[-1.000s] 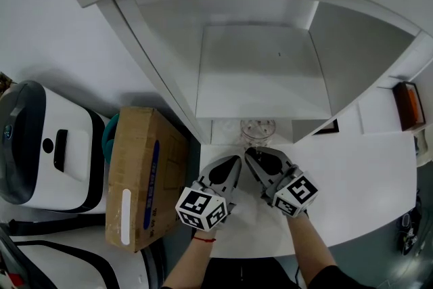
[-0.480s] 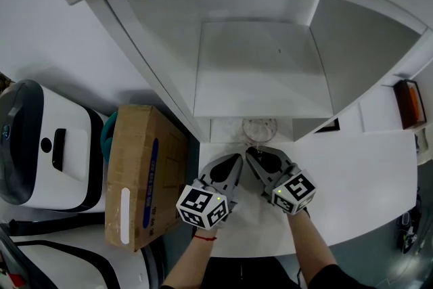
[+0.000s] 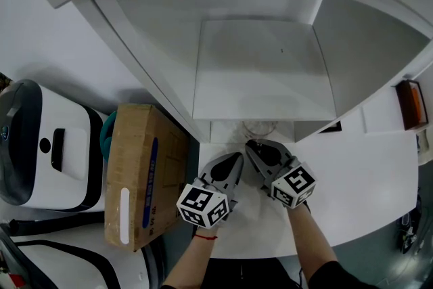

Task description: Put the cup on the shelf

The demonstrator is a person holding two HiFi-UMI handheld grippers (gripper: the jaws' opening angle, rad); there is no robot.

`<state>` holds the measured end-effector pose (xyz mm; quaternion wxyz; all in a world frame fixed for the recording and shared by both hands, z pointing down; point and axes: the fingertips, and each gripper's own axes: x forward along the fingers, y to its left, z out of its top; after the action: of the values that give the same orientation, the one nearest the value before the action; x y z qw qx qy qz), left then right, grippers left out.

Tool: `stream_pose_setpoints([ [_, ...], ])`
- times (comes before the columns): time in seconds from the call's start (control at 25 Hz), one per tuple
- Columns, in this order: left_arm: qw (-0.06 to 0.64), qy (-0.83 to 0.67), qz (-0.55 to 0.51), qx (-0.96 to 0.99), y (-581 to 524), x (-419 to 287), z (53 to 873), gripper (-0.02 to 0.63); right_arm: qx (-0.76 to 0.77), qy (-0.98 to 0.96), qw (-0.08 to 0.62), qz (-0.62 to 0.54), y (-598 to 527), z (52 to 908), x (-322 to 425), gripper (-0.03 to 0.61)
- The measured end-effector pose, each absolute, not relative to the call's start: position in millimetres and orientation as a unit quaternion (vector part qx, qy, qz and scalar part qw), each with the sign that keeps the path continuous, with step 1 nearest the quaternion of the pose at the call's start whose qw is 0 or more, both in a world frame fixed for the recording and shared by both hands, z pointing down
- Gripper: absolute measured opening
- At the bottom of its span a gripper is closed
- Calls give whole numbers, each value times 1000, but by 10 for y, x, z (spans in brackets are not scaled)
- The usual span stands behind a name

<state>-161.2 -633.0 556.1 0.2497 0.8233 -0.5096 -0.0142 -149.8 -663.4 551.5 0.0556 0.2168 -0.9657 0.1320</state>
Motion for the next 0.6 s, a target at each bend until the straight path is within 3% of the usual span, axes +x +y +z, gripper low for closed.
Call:
stream_pose_setpoints([
  [0.6,251,-513,-18,821,-6351,-1649,5551,6,222,-962,80,136,-6789,5591,-1565,23],
])
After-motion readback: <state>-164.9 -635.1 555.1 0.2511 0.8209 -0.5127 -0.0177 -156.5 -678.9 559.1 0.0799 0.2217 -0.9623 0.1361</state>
